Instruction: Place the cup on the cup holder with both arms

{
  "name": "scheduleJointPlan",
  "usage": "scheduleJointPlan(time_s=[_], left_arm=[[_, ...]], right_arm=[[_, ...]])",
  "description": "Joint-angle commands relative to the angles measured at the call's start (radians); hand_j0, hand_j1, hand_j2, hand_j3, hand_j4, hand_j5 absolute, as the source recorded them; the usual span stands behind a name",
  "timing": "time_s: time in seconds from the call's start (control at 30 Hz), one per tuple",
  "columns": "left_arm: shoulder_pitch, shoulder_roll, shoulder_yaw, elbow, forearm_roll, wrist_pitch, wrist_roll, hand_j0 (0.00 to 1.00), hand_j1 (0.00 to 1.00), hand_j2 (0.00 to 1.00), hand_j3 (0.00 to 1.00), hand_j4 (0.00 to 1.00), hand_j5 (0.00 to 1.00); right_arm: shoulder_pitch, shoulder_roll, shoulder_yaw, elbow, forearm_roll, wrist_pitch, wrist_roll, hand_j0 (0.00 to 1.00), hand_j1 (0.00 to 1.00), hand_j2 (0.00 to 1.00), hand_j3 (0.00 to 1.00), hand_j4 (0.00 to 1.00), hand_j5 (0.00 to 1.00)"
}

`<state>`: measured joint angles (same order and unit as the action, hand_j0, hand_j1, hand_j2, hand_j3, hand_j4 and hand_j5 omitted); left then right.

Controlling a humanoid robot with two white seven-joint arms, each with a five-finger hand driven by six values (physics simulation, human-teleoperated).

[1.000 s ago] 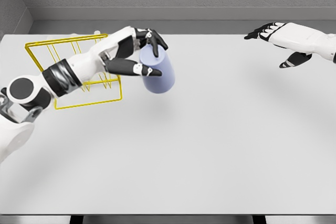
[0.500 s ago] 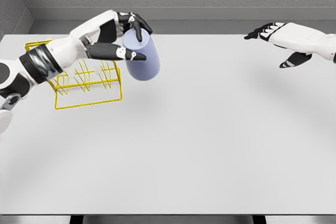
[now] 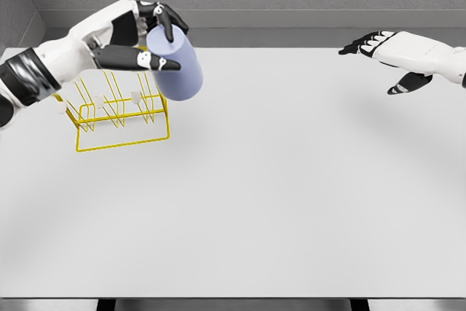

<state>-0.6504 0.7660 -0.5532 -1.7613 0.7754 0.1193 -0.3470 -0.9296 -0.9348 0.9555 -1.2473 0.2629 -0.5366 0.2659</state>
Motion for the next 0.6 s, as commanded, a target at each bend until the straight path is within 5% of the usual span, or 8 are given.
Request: scheduleJointPlan(time_s=[0.0,0.57], left_arm=[[-0.002,0.024,0.003,-0.001,0.022,0.002,-0.001,0.24,0.24,0.24,0.24,0.24,0.24],[-0.003,0.104,0.019,-0.001,0.065,0.002,-0.006,0.24,0.24,0.24,0.24,0.24,0.24]], right_arm=[[0.000,-0.001,-0.001,0.000,-0.005,0.001,-0.001,1.00,1.00,1.00,1.00,1.00,1.00],[0.000,0.001,-0.001,0.000,-0.005,0.003,-0.001,1.00,1.00,1.00,1.00,1.00,1.00]])
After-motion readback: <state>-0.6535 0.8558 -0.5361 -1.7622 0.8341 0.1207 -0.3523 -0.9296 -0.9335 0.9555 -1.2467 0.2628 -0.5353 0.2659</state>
